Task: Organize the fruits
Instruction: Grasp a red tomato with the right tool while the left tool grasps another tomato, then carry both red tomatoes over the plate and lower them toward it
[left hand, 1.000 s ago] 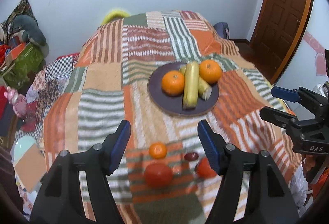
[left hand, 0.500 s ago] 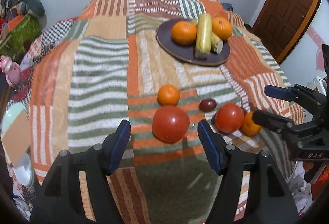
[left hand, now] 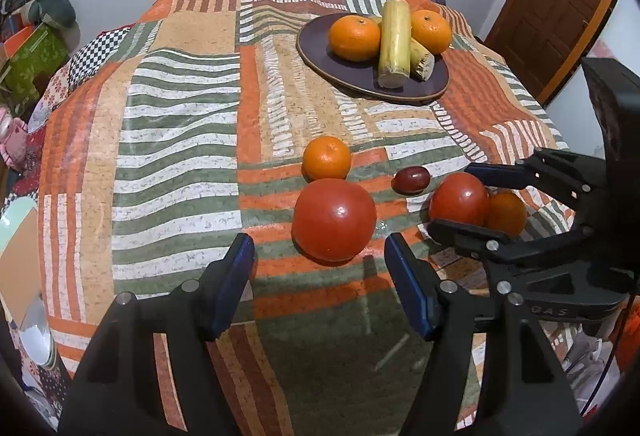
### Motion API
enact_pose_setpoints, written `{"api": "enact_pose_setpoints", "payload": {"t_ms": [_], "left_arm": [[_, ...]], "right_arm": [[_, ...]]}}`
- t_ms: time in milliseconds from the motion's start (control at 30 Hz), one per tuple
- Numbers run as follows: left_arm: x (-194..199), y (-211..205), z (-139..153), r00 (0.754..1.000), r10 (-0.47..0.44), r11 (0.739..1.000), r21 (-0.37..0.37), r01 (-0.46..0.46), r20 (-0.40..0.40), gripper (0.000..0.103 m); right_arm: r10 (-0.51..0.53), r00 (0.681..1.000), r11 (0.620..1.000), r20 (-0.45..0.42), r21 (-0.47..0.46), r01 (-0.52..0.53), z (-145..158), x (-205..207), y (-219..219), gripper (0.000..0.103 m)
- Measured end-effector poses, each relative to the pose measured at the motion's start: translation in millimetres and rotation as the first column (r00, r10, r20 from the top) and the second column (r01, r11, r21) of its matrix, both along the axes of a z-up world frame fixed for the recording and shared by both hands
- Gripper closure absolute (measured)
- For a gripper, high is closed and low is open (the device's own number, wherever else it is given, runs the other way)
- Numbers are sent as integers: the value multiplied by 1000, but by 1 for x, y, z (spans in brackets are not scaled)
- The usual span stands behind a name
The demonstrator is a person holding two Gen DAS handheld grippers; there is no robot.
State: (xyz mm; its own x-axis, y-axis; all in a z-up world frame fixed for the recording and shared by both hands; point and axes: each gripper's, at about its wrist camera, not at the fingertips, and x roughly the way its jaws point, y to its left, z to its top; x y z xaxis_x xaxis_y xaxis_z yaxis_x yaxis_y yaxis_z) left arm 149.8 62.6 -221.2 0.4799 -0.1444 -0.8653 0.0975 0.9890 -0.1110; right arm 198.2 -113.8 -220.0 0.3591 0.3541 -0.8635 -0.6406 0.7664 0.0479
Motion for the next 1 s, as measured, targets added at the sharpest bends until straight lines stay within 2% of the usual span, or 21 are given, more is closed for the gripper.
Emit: {"api": "enact_pose_setpoints", "payload": {"t_ms": [167,200,233,533,600,667,1000], "left_arm": [[7,-6,-6,1000,-17,1000,1,17,-11,36],[9,-8,-7,1000,-20,1000,-2,20,-14,36],[11,-9,-8,1000,-24,1000,-6,24,-16,36],[22,-16,-15,1000,-11,1000,9,11,-29,36],[24,-17,-17,1000,-5,1000,24,6,-29,41],[25,-17,-19,999,0,1000,25,1,-34,53],[24,-16,-10,1000,13,1000,14,-12,-18,54]], "right_arm": [[21,1000,1000,6,2,-21,2,0,-2,53],[25,1000,1000,11,9,-26,4,-1,-3,58],[31,1000,999,1,19,-31,6,0,-4,60],[-7,1000,997,-3,77,7,13,3,-12,60],[-19,1000,995,3,96,18,17,4,-14,60],[-31,999,993,13,111,29,22,5,-18,60],[-113,992,982,58,157,103,43,19,-44,60]]}}
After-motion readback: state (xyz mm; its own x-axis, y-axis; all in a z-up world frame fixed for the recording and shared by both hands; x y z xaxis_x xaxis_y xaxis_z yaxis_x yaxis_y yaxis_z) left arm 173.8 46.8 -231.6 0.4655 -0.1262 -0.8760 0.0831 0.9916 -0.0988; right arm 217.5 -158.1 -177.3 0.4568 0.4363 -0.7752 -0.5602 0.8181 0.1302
